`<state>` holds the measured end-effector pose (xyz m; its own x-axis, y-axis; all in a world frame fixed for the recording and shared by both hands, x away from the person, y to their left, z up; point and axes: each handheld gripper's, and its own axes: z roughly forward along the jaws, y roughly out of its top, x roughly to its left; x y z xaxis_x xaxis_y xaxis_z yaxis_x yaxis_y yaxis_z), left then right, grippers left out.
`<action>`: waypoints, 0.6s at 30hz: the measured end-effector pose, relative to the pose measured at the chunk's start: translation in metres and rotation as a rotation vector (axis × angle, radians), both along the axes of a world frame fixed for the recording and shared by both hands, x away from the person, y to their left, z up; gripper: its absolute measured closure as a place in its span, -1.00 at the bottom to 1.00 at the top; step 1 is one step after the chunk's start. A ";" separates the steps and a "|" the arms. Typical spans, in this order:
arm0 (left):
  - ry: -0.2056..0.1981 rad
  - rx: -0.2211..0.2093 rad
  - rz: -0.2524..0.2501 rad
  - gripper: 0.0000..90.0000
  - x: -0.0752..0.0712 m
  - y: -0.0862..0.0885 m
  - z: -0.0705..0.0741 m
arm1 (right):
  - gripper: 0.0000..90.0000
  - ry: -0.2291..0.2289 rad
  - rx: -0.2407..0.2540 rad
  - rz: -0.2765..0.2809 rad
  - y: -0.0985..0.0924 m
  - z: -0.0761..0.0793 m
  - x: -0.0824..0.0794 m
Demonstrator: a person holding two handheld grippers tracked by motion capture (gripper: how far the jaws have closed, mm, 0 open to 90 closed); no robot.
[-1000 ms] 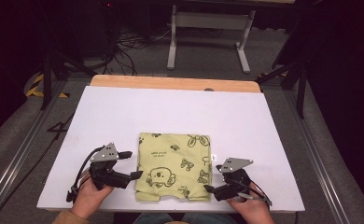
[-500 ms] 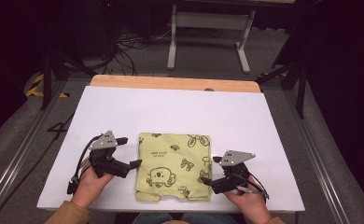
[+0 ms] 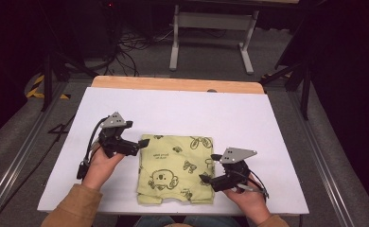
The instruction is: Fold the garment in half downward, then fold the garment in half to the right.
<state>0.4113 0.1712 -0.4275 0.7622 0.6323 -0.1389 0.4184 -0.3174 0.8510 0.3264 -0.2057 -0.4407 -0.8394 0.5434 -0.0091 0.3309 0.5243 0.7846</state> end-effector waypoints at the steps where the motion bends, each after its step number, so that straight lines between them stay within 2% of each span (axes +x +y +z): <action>1: 0.003 -0.001 -0.003 -0.97 0.002 0.000 0.000 | -0.59 -0.001 0.004 0.004 0.002 0.001 0.000; 4: 0.012 -0.015 -0.010 -0.96 0.010 -0.001 -0.001 | -0.57 -0.005 0.016 0.014 0.005 0.003 0.001; 7: 0.010 0.046 0.004 -0.93 0.017 -0.005 -0.005 | -0.56 -0.013 0.019 0.025 0.010 0.006 0.003; 12: 0.097 0.081 0.020 -0.77 0.034 -0.008 -0.014 | -0.54 -0.020 0.026 0.038 0.017 0.012 0.007; 13: 0.105 0.090 0.028 -0.74 0.037 -0.008 -0.015 | -0.53 -0.025 0.028 0.043 0.020 0.013 0.008; 16: 0.115 0.073 0.049 -0.63 0.045 -0.005 -0.016 | -0.52 -0.032 0.036 0.059 0.028 0.016 0.010; 18: 0.125 0.083 0.054 -0.61 0.049 -0.005 -0.019 | -0.52 -0.033 0.041 0.074 0.036 0.018 0.012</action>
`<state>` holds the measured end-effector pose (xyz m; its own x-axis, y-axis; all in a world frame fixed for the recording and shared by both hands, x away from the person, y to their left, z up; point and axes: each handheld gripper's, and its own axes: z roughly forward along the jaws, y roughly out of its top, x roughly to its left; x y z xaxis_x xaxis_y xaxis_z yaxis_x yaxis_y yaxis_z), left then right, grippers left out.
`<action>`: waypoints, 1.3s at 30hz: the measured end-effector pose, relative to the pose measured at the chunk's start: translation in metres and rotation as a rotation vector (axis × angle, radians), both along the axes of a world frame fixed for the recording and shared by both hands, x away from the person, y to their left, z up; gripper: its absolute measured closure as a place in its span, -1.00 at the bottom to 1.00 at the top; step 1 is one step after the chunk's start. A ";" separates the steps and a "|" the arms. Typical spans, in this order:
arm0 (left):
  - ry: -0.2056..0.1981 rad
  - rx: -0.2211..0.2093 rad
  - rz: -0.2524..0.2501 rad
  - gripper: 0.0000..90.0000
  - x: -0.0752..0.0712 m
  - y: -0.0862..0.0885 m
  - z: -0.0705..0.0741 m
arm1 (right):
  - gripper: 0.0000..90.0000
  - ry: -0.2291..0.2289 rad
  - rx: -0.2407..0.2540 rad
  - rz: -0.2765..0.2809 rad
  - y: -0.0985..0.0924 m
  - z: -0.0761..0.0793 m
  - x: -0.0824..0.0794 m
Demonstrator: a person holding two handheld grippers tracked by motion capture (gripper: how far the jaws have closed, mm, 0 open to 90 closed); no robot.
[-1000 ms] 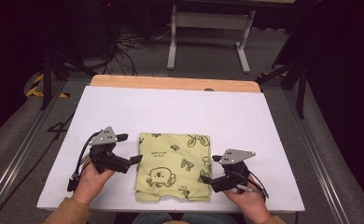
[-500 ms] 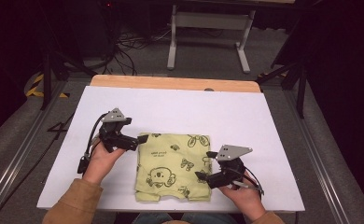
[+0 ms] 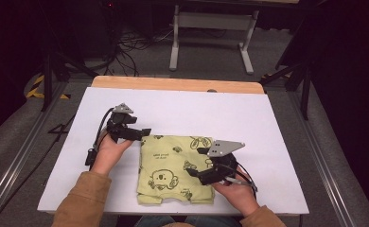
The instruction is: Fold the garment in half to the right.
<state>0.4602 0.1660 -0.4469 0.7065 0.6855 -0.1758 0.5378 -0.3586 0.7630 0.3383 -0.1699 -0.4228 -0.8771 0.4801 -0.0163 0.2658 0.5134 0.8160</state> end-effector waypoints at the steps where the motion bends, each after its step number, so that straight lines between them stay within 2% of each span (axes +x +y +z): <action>1: 0.012 0.009 -0.002 -0.59 0.000 -0.001 -0.002 | -0.52 0.000 0.002 0.007 0.004 0.000 0.001; 2: 0.012 0.009 -0.002 -0.56 0.000 -0.001 -0.002 | -0.52 0.000 0.002 0.007 0.004 0.000 0.001; 3: 0.006 0.036 -0.011 -0.54 0.001 -0.001 -0.003 | -0.52 -0.001 0.001 0.022 0.012 0.001 0.001; 7: 0.015 0.034 -0.028 -0.45 0.004 0.000 -0.007 | -0.52 -0.003 0.001 0.035 0.018 0.002 0.002; 9: 0.006 0.086 0.001 -0.39 0.008 0.001 -0.011 | -0.52 -0.003 0.010 0.041 0.022 0.003 0.003; 11: 0.012 0.120 0.021 -0.33 0.009 -0.001 -0.014 | -0.52 0.005 0.019 0.045 0.023 0.003 0.004; 13: 0.031 0.114 0.014 -0.24 0.011 -0.003 -0.017 | -0.52 0.009 0.017 0.046 0.024 0.002 0.004; 15: 0.036 0.132 0.021 -0.21 0.013 -0.007 -0.021 | -0.52 0.011 0.012 0.044 0.024 0.001 0.004; 18: 0.071 0.161 0.021 -0.08 0.016 -0.011 -0.027 | -0.52 0.016 0.017 0.044 0.025 0.001 0.004; 20: 0.074 0.189 0.029 -0.03 0.016 -0.014 -0.029 | -0.52 0.016 0.014 0.047 0.025 0.000 0.003; 21: 0.079 0.184 0.025 0.01 0.016 -0.015 -0.029 | -0.52 0.016 0.011 0.049 0.026 0.000 0.002; 22: 0.084 0.182 0.017 0.06 0.016 -0.016 -0.030 | -0.52 0.016 0.010 0.051 0.026 -0.001 0.002; 26: 0.103 0.225 -0.011 0.17 0.015 -0.023 -0.034 | -0.53 0.016 0.007 0.053 0.027 -0.002 0.002; 31: 0.101 0.249 -0.002 0.21 0.013 -0.027 -0.034 | -0.52 0.009 0.013 0.045 0.026 -0.001 0.001; 39: 0.133 0.256 -0.030 0.81 0.007 -0.034 -0.031 | -0.52 0.009 0.008 0.049 0.028 -0.002 0.000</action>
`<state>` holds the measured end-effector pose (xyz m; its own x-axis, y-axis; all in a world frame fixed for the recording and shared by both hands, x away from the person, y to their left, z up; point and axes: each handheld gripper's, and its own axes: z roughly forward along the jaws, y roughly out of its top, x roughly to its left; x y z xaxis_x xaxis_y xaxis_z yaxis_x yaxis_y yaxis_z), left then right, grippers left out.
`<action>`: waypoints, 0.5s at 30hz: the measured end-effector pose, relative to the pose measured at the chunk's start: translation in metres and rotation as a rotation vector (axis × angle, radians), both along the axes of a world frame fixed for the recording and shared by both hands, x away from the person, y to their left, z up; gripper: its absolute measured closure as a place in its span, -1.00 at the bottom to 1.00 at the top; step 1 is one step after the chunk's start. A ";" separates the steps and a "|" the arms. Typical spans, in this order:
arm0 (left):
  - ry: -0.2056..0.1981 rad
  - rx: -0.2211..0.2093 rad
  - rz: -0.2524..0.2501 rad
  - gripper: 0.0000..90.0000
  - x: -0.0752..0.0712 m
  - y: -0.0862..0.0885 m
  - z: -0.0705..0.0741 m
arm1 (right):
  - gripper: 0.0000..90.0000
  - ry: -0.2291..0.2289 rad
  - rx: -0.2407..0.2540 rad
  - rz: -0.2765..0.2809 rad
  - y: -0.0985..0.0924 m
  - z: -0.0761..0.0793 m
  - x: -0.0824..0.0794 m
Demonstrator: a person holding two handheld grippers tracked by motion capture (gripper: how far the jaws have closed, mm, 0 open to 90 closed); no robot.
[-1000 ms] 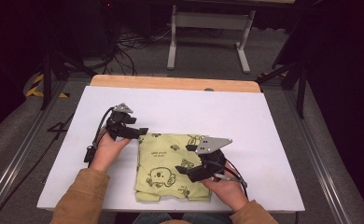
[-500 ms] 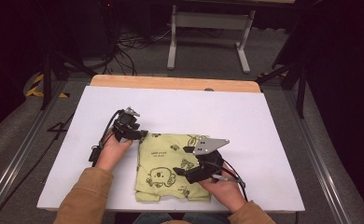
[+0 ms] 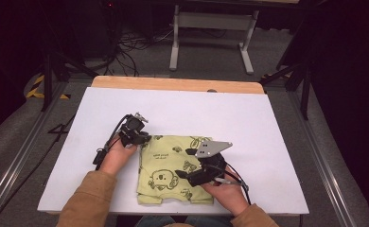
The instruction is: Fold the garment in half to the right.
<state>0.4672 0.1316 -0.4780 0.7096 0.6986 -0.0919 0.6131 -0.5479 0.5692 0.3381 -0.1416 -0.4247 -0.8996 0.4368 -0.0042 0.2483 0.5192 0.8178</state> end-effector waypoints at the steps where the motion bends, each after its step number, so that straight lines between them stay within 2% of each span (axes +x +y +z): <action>1: -0.006 0.005 -0.004 0.83 0.000 0.000 0.000 | -0.52 0.005 0.000 0.003 0.001 0.000 0.000; 3: -0.004 0.004 -0.008 0.86 0.000 0.000 0.001 | -0.52 0.006 -0.003 0.009 0.002 -0.001 -0.001; 7: 0.028 -0.031 0.001 0.87 0.002 0.006 0.002 | -0.51 0.011 -0.007 0.022 0.006 -0.003 -0.002; 15: 0.017 -0.064 0.002 0.87 0.001 0.014 0.007 | -0.47 0.031 -0.007 0.066 0.021 -0.002 -0.003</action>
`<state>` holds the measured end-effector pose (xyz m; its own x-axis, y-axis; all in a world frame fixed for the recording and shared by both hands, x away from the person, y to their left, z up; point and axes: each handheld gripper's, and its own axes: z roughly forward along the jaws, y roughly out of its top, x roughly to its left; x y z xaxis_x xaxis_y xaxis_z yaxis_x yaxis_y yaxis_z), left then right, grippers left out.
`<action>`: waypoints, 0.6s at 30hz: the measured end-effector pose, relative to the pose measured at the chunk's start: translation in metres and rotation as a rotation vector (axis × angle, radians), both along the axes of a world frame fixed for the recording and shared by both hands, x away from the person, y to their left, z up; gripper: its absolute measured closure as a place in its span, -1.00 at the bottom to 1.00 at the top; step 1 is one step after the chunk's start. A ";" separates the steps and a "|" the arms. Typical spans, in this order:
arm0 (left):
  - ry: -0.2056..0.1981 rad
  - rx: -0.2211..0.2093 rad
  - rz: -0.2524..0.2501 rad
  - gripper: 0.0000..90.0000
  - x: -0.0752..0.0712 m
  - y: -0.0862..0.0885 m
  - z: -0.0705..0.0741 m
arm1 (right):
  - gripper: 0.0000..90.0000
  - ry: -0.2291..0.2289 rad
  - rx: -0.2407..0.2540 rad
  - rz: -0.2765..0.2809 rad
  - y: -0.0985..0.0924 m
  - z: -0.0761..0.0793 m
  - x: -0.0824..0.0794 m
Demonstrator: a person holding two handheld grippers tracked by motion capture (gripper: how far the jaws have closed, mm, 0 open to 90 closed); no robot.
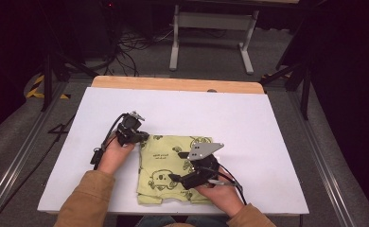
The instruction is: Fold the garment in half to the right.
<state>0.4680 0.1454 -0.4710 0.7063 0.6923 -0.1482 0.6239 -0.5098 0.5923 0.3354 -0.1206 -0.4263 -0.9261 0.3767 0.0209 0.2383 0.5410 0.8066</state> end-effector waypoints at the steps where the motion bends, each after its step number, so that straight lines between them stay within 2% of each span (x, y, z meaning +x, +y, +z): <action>1: 0.002 -0.001 0.002 0.87 0.000 0.001 0.000 | -0.47 0.007 -0.003 0.012 0.005 0.000 0.000; 7: -0.001 -0.012 0.000 0.87 0.000 0.004 0.002 | -0.43 0.042 -0.018 0.088 0.032 -0.001 -0.003; 13: 0.007 -0.034 -0.002 0.86 0.000 0.006 0.002 | -0.43 0.067 -0.047 0.153 0.061 -0.010 -0.006; 18: 0.039 -0.059 0.019 0.85 0.002 0.008 0.000 | -0.43 0.080 -0.092 0.186 0.078 -0.020 -0.008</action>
<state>0.4700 0.1531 -0.4706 0.6861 0.6947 -0.2160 0.6562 -0.4628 0.5959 0.3270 -0.0426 -0.4466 -0.9767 0.2029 0.0706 0.1885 0.6517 0.7347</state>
